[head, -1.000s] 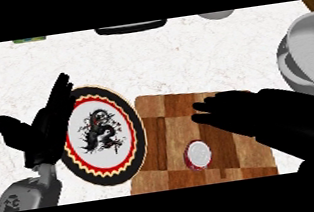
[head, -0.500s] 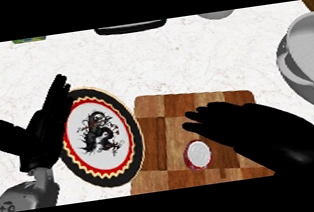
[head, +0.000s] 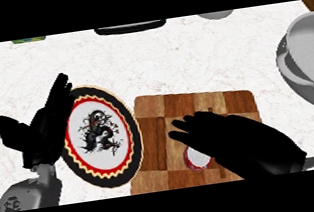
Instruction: Pick the can from the cutting board and place it in the pot
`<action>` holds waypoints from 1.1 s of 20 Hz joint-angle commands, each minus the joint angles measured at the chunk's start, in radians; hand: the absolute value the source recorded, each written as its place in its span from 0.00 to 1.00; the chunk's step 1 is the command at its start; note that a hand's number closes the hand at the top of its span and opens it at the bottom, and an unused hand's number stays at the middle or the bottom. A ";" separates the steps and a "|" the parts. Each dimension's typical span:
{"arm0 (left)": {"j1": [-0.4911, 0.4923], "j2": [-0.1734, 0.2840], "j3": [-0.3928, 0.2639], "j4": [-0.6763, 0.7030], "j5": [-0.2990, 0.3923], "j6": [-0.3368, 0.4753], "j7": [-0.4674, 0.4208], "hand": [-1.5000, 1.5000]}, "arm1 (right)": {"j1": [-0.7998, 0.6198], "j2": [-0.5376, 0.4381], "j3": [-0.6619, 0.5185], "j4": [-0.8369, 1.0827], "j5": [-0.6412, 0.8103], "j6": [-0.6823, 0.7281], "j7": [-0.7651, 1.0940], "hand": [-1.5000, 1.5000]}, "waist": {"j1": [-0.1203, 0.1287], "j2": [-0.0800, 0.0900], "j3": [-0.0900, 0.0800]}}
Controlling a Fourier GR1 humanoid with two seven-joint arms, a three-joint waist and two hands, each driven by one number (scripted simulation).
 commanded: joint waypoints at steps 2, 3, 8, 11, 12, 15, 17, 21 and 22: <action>-0.003 -0.003 0.032 0.023 0.000 -0.036 -0.019 0.50 | 0.017 0.059 0.029 0.055 0.111 -0.002 0.014 0.00 | 0.001 0.000 0.000; -0.003 -0.058 -0.044 -0.004 -0.065 0.029 0.006 0.50 | 0.023 0.066 0.079 0.078 0.165 -0.030 -0.004 0.00 | 0.001 0.000 0.000; 0.023 -0.033 0.029 -0.001 -0.027 -0.019 -0.008 0.50 | 0.041 0.124 0.117 0.073 0.236 -0.011 0.057 0.00 | 0.000 0.000 0.000; 0.021 -0.021 0.036 -0.046 -0.015 -0.048 0.035 0.50 | 0.015 0.119 0.110 0.205 0.311 -0.064 -0.067 0.00 | 0.003 0.001 0.000; 0.039 -0.038 0.018 -0.053 -0.044 -0.028 0.035 0.50 | 0.052 0.112 0.134 0.162 0.323 -0.048 -0.066 0.00 | 0.001 0.000 0.000; -0.039 -0.029 0.064 0.021 -0.010 -0.047 0.033 0.50 | -0.051 0.168 0.142 0.319 0.362 -0.055 -0.073 0.00 | 0.006 0.002 0.000; 0.012 -0.037 0.039 -0.030 -0.033 -0.047 0.027 0.50 | 0.052 0.096 0.169 0.235 0.405 -0.048 -0.071 0.00 | 0.002 0.000 0.000; 0.039 -0.045 0.030 -0.056 -0.045 -0.063 0.037 0.50 | 0.067 0.124 0.172 0.221 0.443 -0.002 -0.049 0.00 | 0.001 0.000 0.000; 0.020 -0.029 0.069 -0.022 -0.021 -0.079 0.023 0.50 | -0.038 0.131 0.134 0.373 0.459 -0.042 -0.131 0.00 | 0.005 0.001 0.000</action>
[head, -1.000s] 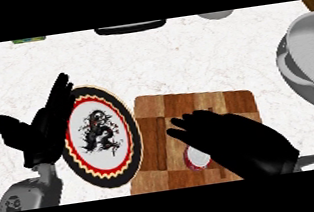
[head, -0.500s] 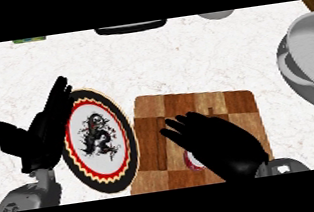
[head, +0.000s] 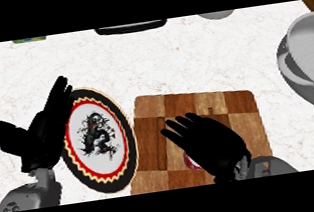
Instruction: Pick the can from the cutting board and place it in the pot
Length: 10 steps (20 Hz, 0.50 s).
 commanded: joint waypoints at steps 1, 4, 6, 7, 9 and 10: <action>0.021 -0.010 -0.003 -0.077 -0.025 0.021 0.054 0.50 | -0.008 0.007 0.001 0.078 0.067 -0.017 -0.064 0.00 | 0.001 0.000 0.000; 0.032 0.011 0.042 -0.013 0.002 -0.037 -0.001 0.50 | 0.041 -0.009 0.020 0.071 0.111 -0.046 -0.106 0.00 | -0.001 0.000 0.000; -0.004 -0.003 0.042 -0.043 0.009 -0.032 0.043 0.50 | 0.039 0.014 0.011 0.069 0.137 -0.021 -0.088 0.00 | -0.001 0.000 0.000; 0.015 -0.044 -0.020 -0.032 -0.062 0.016 0.024 0.50 | 0.028 0.063 0.024 0.126 0.142 -0.035 -0.071 0.00 | -0.001 0.000 0.000; -0.052 -0.039 0.029 0.053 -0.034 -0.006 -0.008 0.50 | 0.061 0.015 -0.042 0.021 0.101 0.028 -0.106 0.00 | -0.005 0.000 0.000; 0.030 -0.060 -0.034 -0.056 -0.066 0.021 0.019 0.50 | 0.013 0.018 -0.064 0.051 0.036 0.029 -0.182 1.00 | 0.001 0.000 0.000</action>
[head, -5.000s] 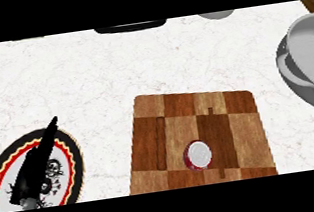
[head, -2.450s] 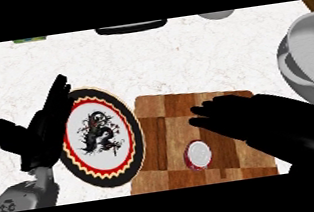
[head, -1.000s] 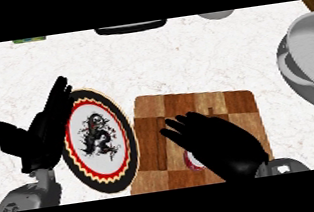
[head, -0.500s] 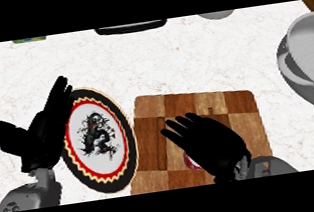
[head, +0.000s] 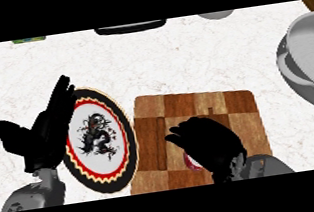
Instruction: Pick the can from the cutting board and place it in the pot
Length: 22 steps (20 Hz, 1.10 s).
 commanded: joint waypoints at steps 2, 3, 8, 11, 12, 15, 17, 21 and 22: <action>-0.024 0.020 0.037 0.005 0.020 -0.018 0.033 0.50 | 0.021 -0.021 0.019 0.043 0.004 -0.110 -0.175 1.00 | 0.001 0.001 0.000; -0.033 0.042 0.067 0.058 0.042 -0.057 -0.007 0.50 | -0.011 0.007 -0.004 0.027 -0.006 -0.071 -0.159 1.00 | 0.000 0.001 0.000; 0.013 -0.010 0.011 -0.001 0.001 -0.038 0.000 0.50 | 0.008 0.050 0.006 0.030 0.069 -0.106 -0.177 1.00 | 0.000 0.000 0.000; 0.032 -0.013 0.025 -0.023 -0.006 -0.032 -0.004 0.50 | 0.009 0.047 -0.029 0.084 0.086 -0.130 -0.243 1.00 | 0.001 0.000 0.000; 0.025 -0.027 -0.001 -0.032 -0.024 -0.017 0.021 0.50 | 0.009 0.003 -0.057 -0.016 0.059 -0.038 -0.233 1.00 | -0.001 -0.001 0.000; 0.049 0.019 0.057 -0.007 0.015 -0.059 -0.025 0.50 | 0.111 -0.066 -0.144 -0.048 0.073 -0.144 -0.206 1.00 | -0.010 -0.003 0.000; 0.040 -0.006 0.066 0.014 -0.007 -0.007 -0.023 0.50 | 0.174 -0.198 -0.360 -0.004 0.050 -0.203 -0.207 1.00 | -0.075 -0.004 0.003; 0.057 0.012 0.098 0.001 -0.006 0.005 -0.022 0.50 | 0.217 -0.311 -0.693 0.095 0.006 -0.278 -0.158 1.00 | -0.152 -0.003 0.009; 0.060 0.006 0.094 0.000 -0.003 0.003 -0.020 0.50 | 0.222 -0.336 -0.768 0.114 -0.009 -0.316 -0.171 1.00 | -0.145 -0.003 0.009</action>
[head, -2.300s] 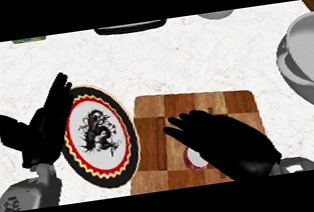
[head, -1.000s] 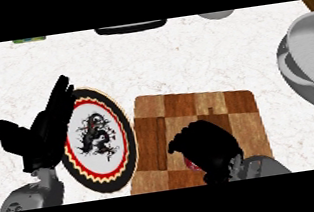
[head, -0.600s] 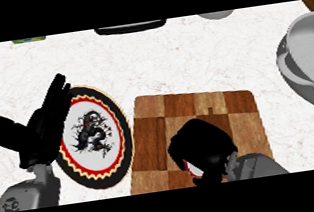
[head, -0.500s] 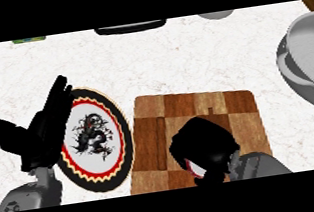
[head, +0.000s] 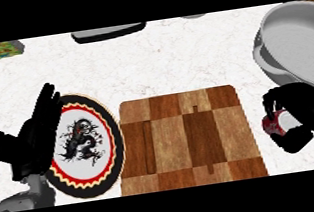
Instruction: Pick the can from the cutting board and place it in the pot
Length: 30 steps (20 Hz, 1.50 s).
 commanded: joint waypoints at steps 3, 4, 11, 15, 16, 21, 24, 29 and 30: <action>0.013 0.006 0.016 -0.024 0.007 0.004 -0.001 0.50 | 0.058 -0.212 -0.459 0.105 -0.090 -0.174 -0.079 1.00 | -0.006 -0.006 0.001; 0.037 -0.002 0.007 -0.027 0.008 0.000 -0.004 0.50 | 0.081 -0.250 -0.525 0.120 -0.117 -0.184 -0.113 1.00 | 0.000 -0.009 0.000; -0.008 -0.004 -0.007 -0.010 0.010 -0.010 0.014 0.50 | 0.154 -0.461 -0.890 0.265 -0.375 -0.145 -0.474 1.00 | 0.042 -0.006 -0.005; -0.025 -0.013 -0.061 -0.082 -0.017 -0.002 0.081 0.50 | 0.143 -0.523 -0.980 0.348 -0.412 -0.170 -0.621 1.00 | 0.087 -0.002 -0.004; -0.013 -0.003 -0.031 -0.006 0.002 -0.035 -0.004 0.50 | 0.100 -0.578 -1.012 0.368 -0.468 -0.107 -0.628 1.00 | 0.087 0.000 -0.006; 0.001 -0.005 -0.038 -0.005 0.008 -0.058 -0.015 0.50 | 0.073 -0.573 -1.058 0.266 -0.570 0.012 -0.550 1.00 | 0.099 0.000 -0.007; 0.033 -0.010 -0.046 -0.071 0.016 -0.056 0.028 0.50 | -0.040 -0.603 -0.966 0.311 -0.558 -0.020 -0.450 1.00 | 0.117 0.002 -0.007; -0.078 0.000 -0.018 -0.005 0.003 -0.048 0.038 0.50 | -0.178 -0.667 -0.868 0.404 -0.588 0.007 -0.329 1.00 | 0.117 0.004 -0.007; -0.084 -0.033 -0.053 -0.020 -0.016 -0.019 0.068 0.50 | -0.200 -0.635 -0.824 0.400 -0.580 -0.015 -0.301 1.00 | 0.119 0.005 -0.007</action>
